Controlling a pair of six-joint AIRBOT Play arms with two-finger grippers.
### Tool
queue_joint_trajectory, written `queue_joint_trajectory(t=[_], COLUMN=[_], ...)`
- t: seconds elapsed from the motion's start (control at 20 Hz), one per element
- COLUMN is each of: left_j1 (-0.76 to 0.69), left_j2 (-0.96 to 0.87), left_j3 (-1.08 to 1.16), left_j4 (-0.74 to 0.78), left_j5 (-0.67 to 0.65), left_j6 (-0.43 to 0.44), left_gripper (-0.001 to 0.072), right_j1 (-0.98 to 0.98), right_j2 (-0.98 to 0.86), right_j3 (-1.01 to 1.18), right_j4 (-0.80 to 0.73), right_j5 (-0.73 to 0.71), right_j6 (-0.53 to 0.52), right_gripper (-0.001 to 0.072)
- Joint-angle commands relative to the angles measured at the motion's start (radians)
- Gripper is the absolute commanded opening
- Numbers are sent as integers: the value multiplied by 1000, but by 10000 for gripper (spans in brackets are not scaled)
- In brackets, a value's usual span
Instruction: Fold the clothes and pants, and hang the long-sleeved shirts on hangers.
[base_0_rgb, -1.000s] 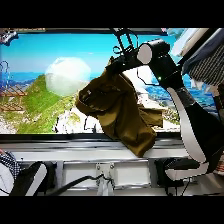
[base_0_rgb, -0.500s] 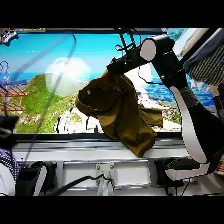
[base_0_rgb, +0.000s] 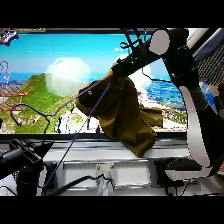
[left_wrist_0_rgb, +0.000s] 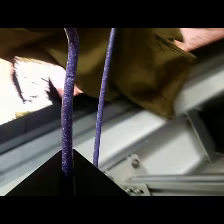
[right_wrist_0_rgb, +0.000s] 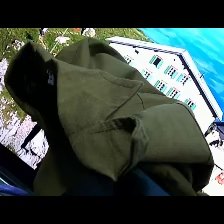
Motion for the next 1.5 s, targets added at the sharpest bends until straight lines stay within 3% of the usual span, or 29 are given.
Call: queue_joint_trajectory(t=[0.0,0.4,0.65,0.8,1.05,1.25,1.3,1.35,1.4,1.45], left_j1=[0,-6,-76,-156,-301,-282,-263,-238,-216,-206], left_j2=[13,-124,-237,-325,-537,-746,-804,-872,-945,-1013], left_j3=[-43,-76,-76,-76,-76,-76,-76,-76,-76,-75], left_j4=[-47,-121,-146,-146,-176,-447,-600,-809,-1014,-1168], left_j5=[10,125,252,368,732,937,919,827,681,537], left_j6=[47,145,166,239,454,649,760,929,1072,1160], left_gripper=[19,19,19,19,19,15,15,14,14,14], right_j1=[1,1,1,1,1,1,1,1,1,0], right_j2=[4,6,6,6,13,58,74,94,112,130], right_j3=[8,8,8,8,8,8,8,8,8,8], right_j4=[5,49,55,63,116,137,137,138,137,137], right_j5=[32,32,31,31,46,106,125,142,147,145], right_j6=[-3,12,12,12,11,10,10,5,1,-5], right_gripper=[28,28,28,28,28,28,28,28,28,28])
